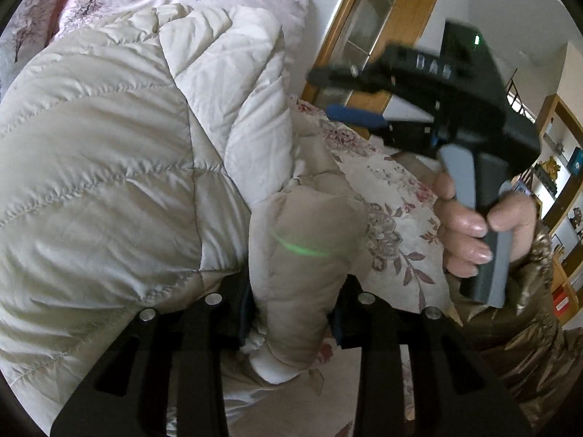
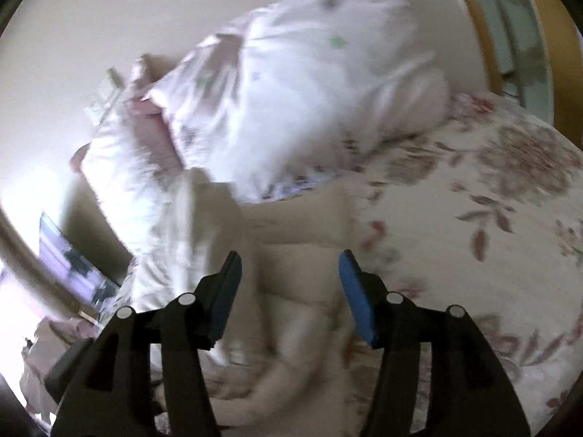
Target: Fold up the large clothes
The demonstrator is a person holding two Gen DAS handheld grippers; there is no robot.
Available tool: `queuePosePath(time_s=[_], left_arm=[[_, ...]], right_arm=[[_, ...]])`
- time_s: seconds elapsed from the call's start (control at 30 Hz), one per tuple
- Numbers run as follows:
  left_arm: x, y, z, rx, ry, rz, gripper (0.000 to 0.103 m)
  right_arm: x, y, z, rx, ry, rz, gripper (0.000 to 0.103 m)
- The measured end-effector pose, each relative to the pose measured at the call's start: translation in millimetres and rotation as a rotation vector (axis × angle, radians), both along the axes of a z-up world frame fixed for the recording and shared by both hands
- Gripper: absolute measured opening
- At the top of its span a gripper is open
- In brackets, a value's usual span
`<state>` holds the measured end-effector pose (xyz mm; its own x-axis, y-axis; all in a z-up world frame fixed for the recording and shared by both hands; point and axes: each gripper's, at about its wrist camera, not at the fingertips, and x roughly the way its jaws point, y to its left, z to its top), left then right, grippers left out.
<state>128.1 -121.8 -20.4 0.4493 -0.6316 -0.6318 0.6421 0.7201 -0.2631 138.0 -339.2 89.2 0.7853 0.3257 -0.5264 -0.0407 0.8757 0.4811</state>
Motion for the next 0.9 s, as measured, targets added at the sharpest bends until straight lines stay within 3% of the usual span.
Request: queuePosePath(time_s=[0.37, 0.7, 0.73, 0.8, 0.9], left_arm=[[1, -9, -2, 0.044, -0.013, -0.007, 0.034], [3, -15, -4, 0.074, -0.029, -0.008, 0.035], [4, -17, -3, 0.077, -0.031, -0.008, 0.035], [3, -18, -3, 0.081, -0.037, -0.007, 0.035], [0, -20, 0, 0.086, -0.051, -0.009, 0.035]], right_arm=[[21, 32, 15, 0.046, -0.009, 0.102, 0.059], [28, 45, 10, 0.016, 0.020, 0.112, 0.059], [29, 46, 9, 0.010, 0.022, 0.113, 0.056], [30, 51, 8, -0.036, 0.025, 0.106, 0.020], [32, 53, 6, -0.066, 0.021, 0.087, 0.014]])
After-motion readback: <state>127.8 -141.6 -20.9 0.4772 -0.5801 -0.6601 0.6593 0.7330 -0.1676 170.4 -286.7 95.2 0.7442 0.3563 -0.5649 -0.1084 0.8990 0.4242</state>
